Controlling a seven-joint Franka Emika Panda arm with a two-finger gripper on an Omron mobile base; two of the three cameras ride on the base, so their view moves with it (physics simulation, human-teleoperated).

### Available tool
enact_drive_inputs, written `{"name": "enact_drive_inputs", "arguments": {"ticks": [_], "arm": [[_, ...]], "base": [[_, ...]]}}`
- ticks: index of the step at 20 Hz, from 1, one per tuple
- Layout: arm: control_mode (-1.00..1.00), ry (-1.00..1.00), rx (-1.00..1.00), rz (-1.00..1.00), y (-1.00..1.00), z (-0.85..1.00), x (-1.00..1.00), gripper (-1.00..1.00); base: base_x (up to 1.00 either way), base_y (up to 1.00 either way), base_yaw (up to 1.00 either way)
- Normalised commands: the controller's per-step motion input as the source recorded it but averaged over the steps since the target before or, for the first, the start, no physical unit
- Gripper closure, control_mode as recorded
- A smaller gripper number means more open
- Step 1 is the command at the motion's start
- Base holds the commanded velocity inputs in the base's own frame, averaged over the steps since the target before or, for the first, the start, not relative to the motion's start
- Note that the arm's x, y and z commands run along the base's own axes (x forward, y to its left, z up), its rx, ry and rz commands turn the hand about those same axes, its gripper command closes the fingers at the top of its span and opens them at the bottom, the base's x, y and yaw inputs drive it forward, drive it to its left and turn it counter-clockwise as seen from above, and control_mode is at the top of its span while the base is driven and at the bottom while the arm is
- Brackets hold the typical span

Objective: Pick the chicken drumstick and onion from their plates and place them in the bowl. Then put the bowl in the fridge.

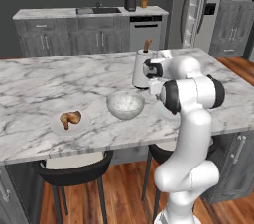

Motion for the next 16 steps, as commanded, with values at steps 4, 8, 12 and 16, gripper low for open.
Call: {"name": "enact_drive_inputs", "arguments": {"ticks": [4,8,12,16], "arm": [[-1.00,0.00,0.00,0.20,0.45,0.56,-0.23,1.00],[-1.00,0.00,0.04,0.21,0.51,0.47,-0.22,1.00],[-1.00,0.00,0.06,0.20,0.54,0.40,-0.21,1.00],[-1.00,0.00,0.08,0.15,0.59,0.26,-0.13,1.00]], "base": [[0.00,0.00,0.00],[0.00,0.00,0.00],[0.00,0.00,0.00],[0.00,0.00,0.00]]}}
